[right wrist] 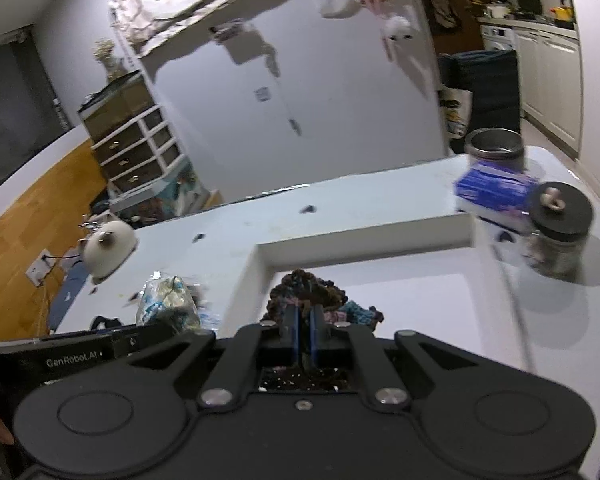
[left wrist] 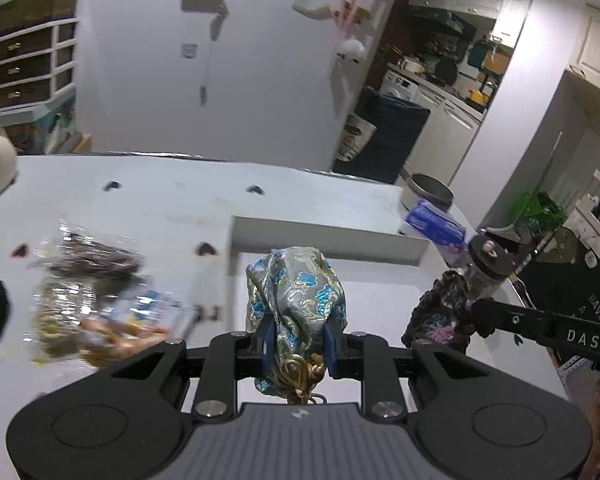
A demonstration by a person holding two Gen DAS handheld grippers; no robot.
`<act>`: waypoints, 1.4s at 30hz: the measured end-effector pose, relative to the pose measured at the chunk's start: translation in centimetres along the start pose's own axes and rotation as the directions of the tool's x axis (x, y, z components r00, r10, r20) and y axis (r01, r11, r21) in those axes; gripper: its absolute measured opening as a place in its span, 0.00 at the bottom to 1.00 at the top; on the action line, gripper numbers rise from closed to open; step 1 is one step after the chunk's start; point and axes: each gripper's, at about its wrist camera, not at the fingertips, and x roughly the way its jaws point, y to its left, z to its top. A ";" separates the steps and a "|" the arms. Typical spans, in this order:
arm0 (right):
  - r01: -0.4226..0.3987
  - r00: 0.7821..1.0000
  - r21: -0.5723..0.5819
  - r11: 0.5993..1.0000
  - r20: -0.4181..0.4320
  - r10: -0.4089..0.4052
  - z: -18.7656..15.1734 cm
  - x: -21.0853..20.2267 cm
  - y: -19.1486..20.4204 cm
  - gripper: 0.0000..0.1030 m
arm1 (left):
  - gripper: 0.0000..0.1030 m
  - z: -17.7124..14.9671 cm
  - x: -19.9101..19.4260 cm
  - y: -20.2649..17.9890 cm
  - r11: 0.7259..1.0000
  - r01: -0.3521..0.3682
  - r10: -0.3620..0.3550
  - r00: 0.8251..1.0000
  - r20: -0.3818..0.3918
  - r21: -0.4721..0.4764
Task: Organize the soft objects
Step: 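Carry the pouch and scrunchie over the white tray with both tools, then open both tools to drop the pouch and scrunchie into the tray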
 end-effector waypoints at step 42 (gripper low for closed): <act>0.101 0.962 -0.020 0.995 -0.253 -0.103 -3.6 3.4 -11.3 0.12 | 0.46 -4.1 13.0 -10.8 0.997 0.071 -0.077 0.954 -0.290 -0.033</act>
